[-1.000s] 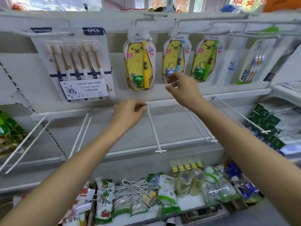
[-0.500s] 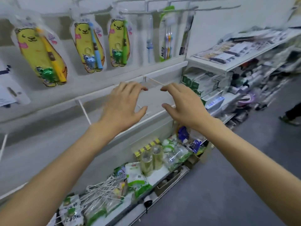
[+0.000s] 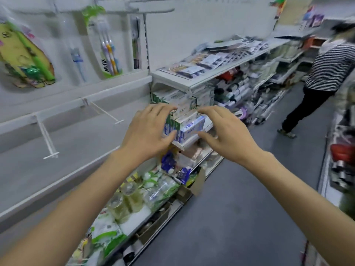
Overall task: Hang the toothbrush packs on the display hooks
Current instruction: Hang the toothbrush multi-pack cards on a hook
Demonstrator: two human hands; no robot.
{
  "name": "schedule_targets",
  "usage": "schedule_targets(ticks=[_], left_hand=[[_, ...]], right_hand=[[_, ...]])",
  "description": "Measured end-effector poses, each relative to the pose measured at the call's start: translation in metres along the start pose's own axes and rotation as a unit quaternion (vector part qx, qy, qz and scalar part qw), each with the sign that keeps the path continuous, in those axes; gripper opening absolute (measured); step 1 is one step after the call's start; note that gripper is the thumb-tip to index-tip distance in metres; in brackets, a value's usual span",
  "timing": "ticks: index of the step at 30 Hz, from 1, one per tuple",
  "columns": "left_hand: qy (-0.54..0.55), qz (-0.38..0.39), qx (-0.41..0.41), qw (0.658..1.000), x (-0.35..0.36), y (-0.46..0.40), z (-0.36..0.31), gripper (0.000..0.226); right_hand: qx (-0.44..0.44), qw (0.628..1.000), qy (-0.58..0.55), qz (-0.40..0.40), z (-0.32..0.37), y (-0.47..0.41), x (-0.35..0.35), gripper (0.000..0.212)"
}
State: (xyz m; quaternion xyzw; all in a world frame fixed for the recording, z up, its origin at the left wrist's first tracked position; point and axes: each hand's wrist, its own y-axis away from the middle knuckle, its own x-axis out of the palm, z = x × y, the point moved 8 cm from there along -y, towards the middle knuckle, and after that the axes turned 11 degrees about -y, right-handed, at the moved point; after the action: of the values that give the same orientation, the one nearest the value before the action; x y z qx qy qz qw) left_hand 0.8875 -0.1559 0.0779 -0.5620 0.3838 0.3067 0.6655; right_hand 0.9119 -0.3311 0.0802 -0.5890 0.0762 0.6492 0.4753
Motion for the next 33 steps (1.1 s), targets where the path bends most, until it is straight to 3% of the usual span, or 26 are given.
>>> schedule_targets(ticks=[6, 14, 33], left_hand=[[0.01, 0.001, -0.003, 1.0, 0.033, -0.049, -0.059, 0.056], [0.02, 0.021, -0.013, 0.999, 0.093, -0.117, -0.078, 0.054], [0.058, 0.03, -0.132, 0.989, 0.227, -0.381, 0.019, 0.043]], right_hand=[[0.018, 1.0, -0.008, 0.012, -0.078, 0.007, -0.027, 0.055], [0.025, 0.999, -0.028, 0.017, -0.162, -0.023, -0.021, 0.056], [0.051, 0.997, -0.045, 0.029, -0.385, -0.251, 0.007, 0.055]])
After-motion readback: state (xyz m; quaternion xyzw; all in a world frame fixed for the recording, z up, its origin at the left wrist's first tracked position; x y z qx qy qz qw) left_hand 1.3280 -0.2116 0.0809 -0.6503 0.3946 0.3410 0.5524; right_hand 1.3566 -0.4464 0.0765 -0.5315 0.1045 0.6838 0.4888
